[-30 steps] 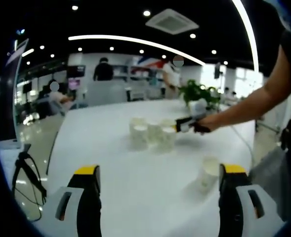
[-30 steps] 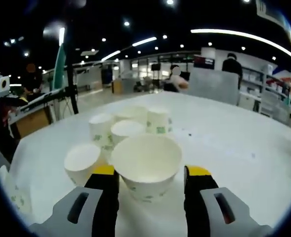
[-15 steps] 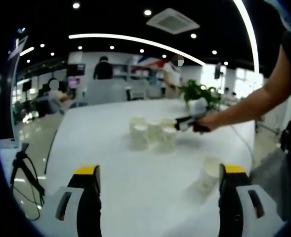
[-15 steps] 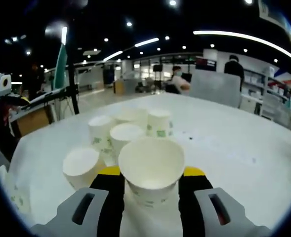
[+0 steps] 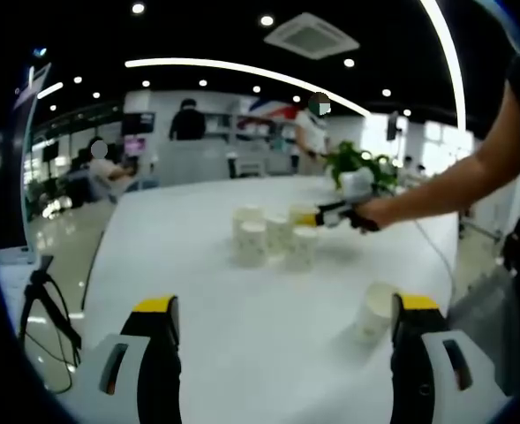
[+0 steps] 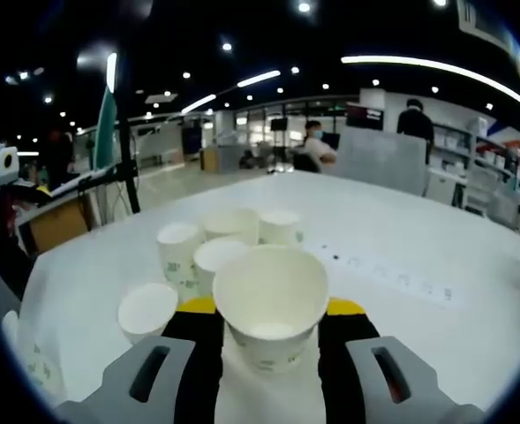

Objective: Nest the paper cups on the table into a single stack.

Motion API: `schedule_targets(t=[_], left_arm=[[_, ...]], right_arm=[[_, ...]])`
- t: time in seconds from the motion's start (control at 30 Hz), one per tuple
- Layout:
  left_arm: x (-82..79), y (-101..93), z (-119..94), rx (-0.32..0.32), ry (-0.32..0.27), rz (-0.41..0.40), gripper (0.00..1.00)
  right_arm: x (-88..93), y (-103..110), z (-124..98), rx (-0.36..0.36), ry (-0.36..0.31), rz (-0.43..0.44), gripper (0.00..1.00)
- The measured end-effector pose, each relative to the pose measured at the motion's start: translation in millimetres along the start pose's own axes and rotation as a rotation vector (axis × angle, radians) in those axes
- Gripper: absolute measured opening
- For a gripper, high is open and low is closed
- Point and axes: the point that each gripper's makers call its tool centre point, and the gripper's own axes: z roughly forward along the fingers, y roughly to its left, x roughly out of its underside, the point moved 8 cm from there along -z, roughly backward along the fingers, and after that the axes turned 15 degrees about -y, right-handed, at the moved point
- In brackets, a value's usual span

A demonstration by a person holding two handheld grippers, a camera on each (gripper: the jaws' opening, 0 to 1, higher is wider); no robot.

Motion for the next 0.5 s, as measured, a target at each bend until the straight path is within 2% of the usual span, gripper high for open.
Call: schedule_targets(t=[0.17, 0.3, 0.5], left_arm=[[-2.3, -3.2, 1, 0.016, 0.007, 0.022, 0.99], [-2.8, -2.6, 1, 0.014, 0.019, 0.059, 0.99], [-3.4, -1.6, -2, 0.018, 0.022, 0.071, 0.99]], right_arm=[[-9.1, -7, -1, 0.017, 0.002, -0.009, 0.39], [-21.8, -12, -2, 0.032, -0.023, -0.003, 0.39], [-40.5, -20, -2, 0.045, -0.036, -0.017, 0.39]])
